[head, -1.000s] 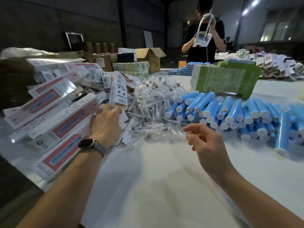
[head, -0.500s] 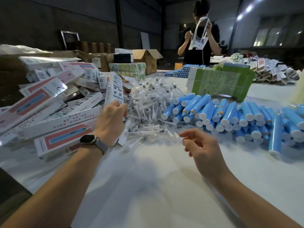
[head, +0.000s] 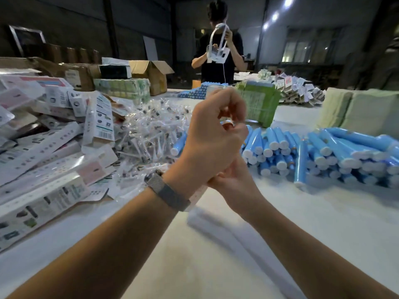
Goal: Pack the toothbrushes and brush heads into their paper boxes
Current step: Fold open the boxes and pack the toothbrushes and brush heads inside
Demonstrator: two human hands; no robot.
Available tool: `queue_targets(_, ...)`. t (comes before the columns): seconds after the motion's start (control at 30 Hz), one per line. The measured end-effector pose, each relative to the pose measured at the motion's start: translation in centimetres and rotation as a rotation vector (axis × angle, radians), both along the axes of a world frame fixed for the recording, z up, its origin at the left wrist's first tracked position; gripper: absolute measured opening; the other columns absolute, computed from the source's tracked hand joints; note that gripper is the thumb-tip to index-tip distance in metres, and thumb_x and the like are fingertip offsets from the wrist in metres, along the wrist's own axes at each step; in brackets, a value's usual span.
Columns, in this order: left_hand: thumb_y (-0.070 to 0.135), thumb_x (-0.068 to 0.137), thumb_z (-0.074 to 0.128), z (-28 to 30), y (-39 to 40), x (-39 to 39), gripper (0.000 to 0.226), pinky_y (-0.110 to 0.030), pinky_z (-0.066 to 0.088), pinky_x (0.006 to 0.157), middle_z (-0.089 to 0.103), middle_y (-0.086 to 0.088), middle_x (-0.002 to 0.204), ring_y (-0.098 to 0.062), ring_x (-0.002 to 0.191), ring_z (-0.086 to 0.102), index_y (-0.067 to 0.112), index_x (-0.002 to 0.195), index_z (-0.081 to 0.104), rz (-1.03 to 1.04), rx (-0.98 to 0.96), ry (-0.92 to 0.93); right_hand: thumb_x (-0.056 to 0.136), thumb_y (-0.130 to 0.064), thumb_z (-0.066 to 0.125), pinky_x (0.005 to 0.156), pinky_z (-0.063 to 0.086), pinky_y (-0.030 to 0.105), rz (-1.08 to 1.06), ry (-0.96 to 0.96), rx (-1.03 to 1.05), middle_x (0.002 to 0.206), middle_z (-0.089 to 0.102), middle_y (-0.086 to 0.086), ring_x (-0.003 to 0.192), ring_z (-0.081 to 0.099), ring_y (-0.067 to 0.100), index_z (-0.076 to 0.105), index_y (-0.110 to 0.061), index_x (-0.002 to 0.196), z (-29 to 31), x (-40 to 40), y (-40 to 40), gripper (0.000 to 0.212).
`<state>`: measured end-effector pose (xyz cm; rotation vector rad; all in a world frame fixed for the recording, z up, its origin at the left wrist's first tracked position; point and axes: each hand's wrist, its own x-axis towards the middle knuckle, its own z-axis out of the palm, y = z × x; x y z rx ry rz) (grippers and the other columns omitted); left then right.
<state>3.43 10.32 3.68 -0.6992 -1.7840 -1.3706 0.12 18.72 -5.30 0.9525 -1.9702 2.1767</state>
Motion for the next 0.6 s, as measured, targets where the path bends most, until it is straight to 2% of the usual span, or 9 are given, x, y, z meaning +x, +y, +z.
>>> queue_targets(0.03,-0.020,0.067,0.057,-0.1,0.4,-0.2,0.043,-0.031,0.046,0.061,0.049,0.004,0.074,-0.011,0.070,0.048,0.021,0.072,0.047,-0.037,0.095,0.001,0.069,-0.001,0.073,0.084,0.056,0.039,-0.022,-0.016,-0.034,0.106,0.066,0.017,0.103,0.066,0.027,0.048,-0.009,0.129,0.3,-0.2,0.4,0.066)
queue_targets(0.1,-0.012,0.075,0.065,-1.0,0.3,-0.5,0.032,-0.027,0.050,0.069,0.052,0.000,0.083,-0.014,0.079,0.053,0.015,0.085,0.050,-0.037,0.234,0.061,0.072,-0.005,0.069,0.080,0.057,0.033,-0.083,-0.029,-0.073,0.102,0.069,0.015,0.099,0.068,0.029,0.058,-0.010,0.120,0.9,-0.5,1.7,0.049)
queue_targets(0.17,0.007,0.079,0.068,-2.9,-0.2,-0.9,0.032,-0.025,0.051,0.079,0.054,0.000,0.099,-0.014,0.093,0.056,0.018,0.103,0.049,0.005,0.237,0.020,0.076,-0.009,0.065,0.082,0.057,0.040,-0.048,-0.036,-0.118,0.095,0.071,0.012,0.093,0.069,0.031,0.067,-0.013,0.105,1.5,-0.8,3.2,0.030)
queue_targets(0.27,0.044,0.071,0.070,-6.8,-0.5,-1.1,0.061,-0.028,0.054,0.086,0.060,0.001,0.119,-0.013,0.112,0.061,0.037,0.125,0.041,-0.187,0.139,-0.384,0.078,-0.002,0.057,0.092,0.052,0.052,0.057,-0.036,-0.100,0.104,0.068,0.026,0.101,0.065,0.044,0.067,-0.003,0.112,2.0,-1.1,5.1,0.035)
queue_targets(0.33,0.045,0.069,0.073,-9.0,-0.7,-1.5,0.074,-0.030,0.056,0.083,0.067,-0.007,0.119,-0.019,0.109,0.067,0.032,0.135,0.042,-0.396,0.131,-0.556,0.076,0.000,0.054,0.093,0.053,0.051,0.053,-0.061,-0.054,0.110,0.066,0.029,0.105,0.063,0.047,0.063,0.001,0.119,2.3,-1.1,5.9,0.044)
queue_targets(0.43,0.036,0.069,0.078,-10.9,-0.7,-2.2,0.068,-0.031,0.057,0.079,0.070,-0.005,0.111,-0.018,0.100,0.070,0.034,0.132,0.051,-0.431,0.106,-0.553,0.085,-0.003,0.055,0.087,0.057,0.044,0.059,-0.016,0.064,0.108,0.068,0.023,0.102,0.066,0.040,0.063,-0.001,0.123,2.4,-1.3,6.7,0.038)
queue_targets(0.5,0.036,0.069,0.081,-11.7,-0.6,-2.3,0.061,-0.031,0.059,0.074,0.072,-0.002,0.103,-0.017,0.094,0.071,0.039,0.123,0.052,-0.375,0.122,-0.529,0.092,-0.016,0.054,0.081,0.059,0.041,0.003,0.005,0.087,0.104,0.071,0.014,0.098,0.069,0.031,0.067,-0.007,0.119,2.5,-1.5,6.8,0.030)
queue_targets(0.53,0.037,0.070,0.082,-12.0,-0.5,-2.2,0.059,-0.033,0.059,0.074,0.072,-0.001,0.102,-0.018,0.093,0.072,0.041,0.120,0.051,-0.356,0.125,-0.515,0.094,-0.026,0.054,0.075,0.059,0.039,-0.084,0.007,0.078,0.099,0.072,0.009,0.092,0.068,0.027,0.070,-0.012,0.114,2.5,-1.8,6.9,0.029)
queue_targets(0.6,0.041,0.072,0.080,-12.5,-0.3,-2.0,0.054,-0.036,0.059,0.075,0.070,0.001,0.102,-0.020,0.094,0.071,0.044,0.115,0.048,-0.337,0.134,-0.497,0.093,-0.039,0.056,0.064,0.051,0.031,-0.434,0.034,0.096,0.078,0.069,-0.007,0.073,0.060,0.015,0.073,-0.022,0.096,2.1,-3.0,7.9,0.024)
